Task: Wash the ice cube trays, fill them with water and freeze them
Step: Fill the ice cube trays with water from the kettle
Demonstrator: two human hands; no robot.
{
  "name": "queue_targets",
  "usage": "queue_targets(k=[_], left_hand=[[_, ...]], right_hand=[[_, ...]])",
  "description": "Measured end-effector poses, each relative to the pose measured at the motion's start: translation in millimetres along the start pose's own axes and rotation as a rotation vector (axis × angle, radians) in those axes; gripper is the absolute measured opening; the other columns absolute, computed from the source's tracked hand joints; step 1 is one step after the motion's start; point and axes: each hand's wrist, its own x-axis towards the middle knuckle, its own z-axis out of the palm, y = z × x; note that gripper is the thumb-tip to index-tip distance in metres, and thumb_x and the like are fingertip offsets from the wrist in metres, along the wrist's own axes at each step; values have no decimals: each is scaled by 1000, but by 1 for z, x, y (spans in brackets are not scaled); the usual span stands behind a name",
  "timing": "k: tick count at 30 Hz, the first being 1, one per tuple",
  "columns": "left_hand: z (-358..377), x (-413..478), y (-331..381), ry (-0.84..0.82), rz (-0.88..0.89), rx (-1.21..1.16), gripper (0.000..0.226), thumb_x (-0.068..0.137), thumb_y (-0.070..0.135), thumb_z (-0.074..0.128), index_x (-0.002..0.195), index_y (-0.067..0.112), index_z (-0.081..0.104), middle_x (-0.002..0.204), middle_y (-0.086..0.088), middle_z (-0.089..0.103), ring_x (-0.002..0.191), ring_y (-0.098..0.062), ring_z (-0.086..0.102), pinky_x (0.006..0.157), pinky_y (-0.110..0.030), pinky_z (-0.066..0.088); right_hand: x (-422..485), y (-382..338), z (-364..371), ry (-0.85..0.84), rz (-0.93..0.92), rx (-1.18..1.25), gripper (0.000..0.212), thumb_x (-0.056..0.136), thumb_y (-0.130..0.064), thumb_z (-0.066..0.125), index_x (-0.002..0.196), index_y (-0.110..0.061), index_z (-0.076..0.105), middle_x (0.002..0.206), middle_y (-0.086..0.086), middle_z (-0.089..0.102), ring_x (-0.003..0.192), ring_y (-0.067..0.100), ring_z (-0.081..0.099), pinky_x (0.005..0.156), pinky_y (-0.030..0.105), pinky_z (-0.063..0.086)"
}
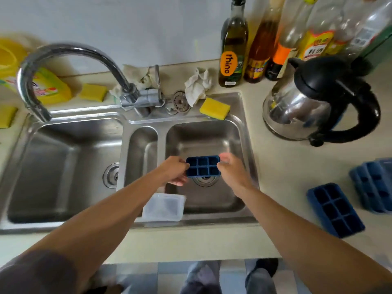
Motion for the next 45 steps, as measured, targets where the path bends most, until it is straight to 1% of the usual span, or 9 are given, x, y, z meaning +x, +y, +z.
queue_targets(k=[6,11,19,23,26,32,37,40,45], left_hand=[[18,48,-13,-146,-94,24,27,103,15,49,127,5,54,110,-17,70,89,-25,74,68,-35,64],[28,76,-20,-115,-101,94,28,102,10,42,126,5,56,103,-13,69,87,-24,72,76,-39,63],[29,86,-23,-87,-89,165,30,101,13,44,129,5,54,113,-17,68,98,-30,72,84,-49,62],[28,72,-17,-49,-73,159,26,103,17,47,126,6,52,116,-17,65,99,-30,70,83,-46,62],[26,55,-7,21,-49,108,25,103,22,51,116,2,59,105,-17,68,90,-28,70,77,-40,62],[35,8,29,163,96,-113,15,102,12,46,101,8,60,94,-12,67,71,-21,65,65,-35,58],[67,-40,68,119,124,-268,22,105,15,42,96,9,61,87,-11,67,73,-22,66,73,-39,58],[89,-69,82,110,206,-276,25,105,13,45,87,9,61,78,-11,65,64,-21,62,61,-29,53],[112,-103,94,179,392,-101,20,102,15,52,96,5,68,87,-12,74,69,-21,68,71,-40,59]], right_hand=[[38,35,29,-6,172,60,32,97,0,46,122,-15,59,100,-5,58,89,6,57,69,19,45],[58,56,39,-23,222,40,32,99,0,45,127,-8,56,106,0,56,83,4,52,71,19,45],[66,59,44,-119,190,-69,27,100,-4,47,122,-18,56,118,2,62,104,16,59,66,19,41],[48,48,28,-92,134,-130,47,105,-11,46,152,-15,41,151,7,49,129,20,51,97,25,39],[24,28,2,-59,15,-116,49,105,-22,50,153,-17,40,152,4,50,137,20,49,108,32,39],[-42,-22,-91,184,-275,86,28,100,-41,60,123,-26,62,114,-21,65,104,-18,58,81,3,42],[-79,-50,-188,524,-438,229,21,95,-45,62,107,-28,67,102,-13,71,98,-5,65,79,8,49],[-78,-53,-234,745,-475,274,30,93,-52,60,105,-25,64,100,-11,69,94,-4,65,75,6,47],[-42,-38,-267,722,-321,221,38,94,-54,60,102,-17,63,97,-4,66,86,3,61,69,9,41]])
